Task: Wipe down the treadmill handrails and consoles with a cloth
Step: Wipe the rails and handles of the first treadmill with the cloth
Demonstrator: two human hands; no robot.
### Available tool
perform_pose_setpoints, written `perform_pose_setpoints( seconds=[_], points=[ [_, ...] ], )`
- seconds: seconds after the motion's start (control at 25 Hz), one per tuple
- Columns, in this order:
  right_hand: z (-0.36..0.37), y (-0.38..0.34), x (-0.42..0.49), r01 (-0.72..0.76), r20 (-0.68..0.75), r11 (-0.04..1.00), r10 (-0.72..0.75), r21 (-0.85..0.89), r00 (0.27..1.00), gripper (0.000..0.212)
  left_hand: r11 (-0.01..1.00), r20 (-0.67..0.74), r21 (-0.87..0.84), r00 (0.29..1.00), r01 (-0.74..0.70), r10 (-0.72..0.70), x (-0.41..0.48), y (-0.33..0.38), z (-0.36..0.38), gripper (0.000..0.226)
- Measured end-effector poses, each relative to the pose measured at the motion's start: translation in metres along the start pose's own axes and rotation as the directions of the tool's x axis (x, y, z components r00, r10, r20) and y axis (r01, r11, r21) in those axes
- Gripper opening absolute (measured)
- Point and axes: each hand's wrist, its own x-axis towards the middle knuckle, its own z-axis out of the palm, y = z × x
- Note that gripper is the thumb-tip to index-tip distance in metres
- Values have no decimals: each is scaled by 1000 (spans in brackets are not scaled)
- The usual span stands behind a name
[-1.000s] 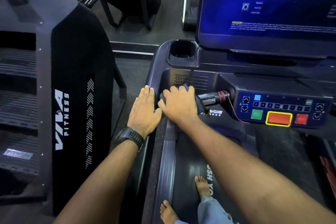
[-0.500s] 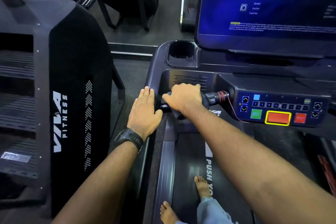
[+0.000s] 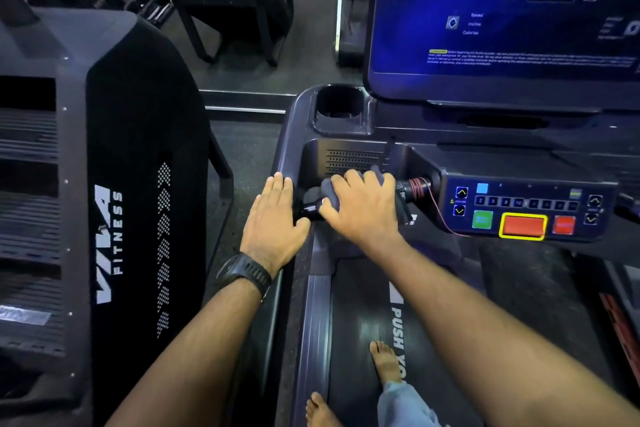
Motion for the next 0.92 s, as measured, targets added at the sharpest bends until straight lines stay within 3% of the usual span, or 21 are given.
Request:
perform_pose_setpoints(
  seconds=[0.04,0.12,0.16,0.28,0.32,0.36,0.44,0.6,0.68,0.76,0.88,0.92],
  points=[
    [0,6,11,24,47,999,-25,29,999,41,1000,1,-1,1000,1,-1,1,0,-1,78],
    [-16,12,31,-80,209,991,57,105,976,44,1000,-1,4,1000,2,-2,1,0,-1,78],
    [-16,14,28,-86,212,993,67,80,975,43,1000,-7,5,1000,2,-2,0,1,0,78],
    [-1,12,-7,-47,6,999,47,-13,999,38,1000,-8,-1,1000,0,0,-2,1,1,77],
    [-2,16,0,-11,31,1000,12,-8,999,40,1000,-7,-3,1000,1,-1,-1,1,1,77],
    [-7,21,18,-40,92,995,32,87,995,42,1000,-5,-1,1000,1,-1,0,0,0,77],
    [-21,27,37,-161,246,982,132,103,960,42,1000,-12,5,1000,2,-2,1,0,0,77],
    [-2,28,-2,-65,-7,998,64,-8,998,40,1000,-9,7,1000,3,-3,0,0,1,77],
    [-11,39,27,-106,124,988,93,108,988,45,1000,-18,3,1000,-9,9,2,-2,1,77],
    [-19,44,37,-165,233,981,137,104,963,46,1000,-21,6,1000,-13,13,3,-1,2,77],
    [-4,41,5,-99,2,995,99,16,995,41,1000,-15,14,1000,-11,11,1,-1,1,77],
    [-5,47,12,-78,52,996,76,36,996,43,1000,-14,11,1000,-10,10,1,-1,1,77]
  ],
)
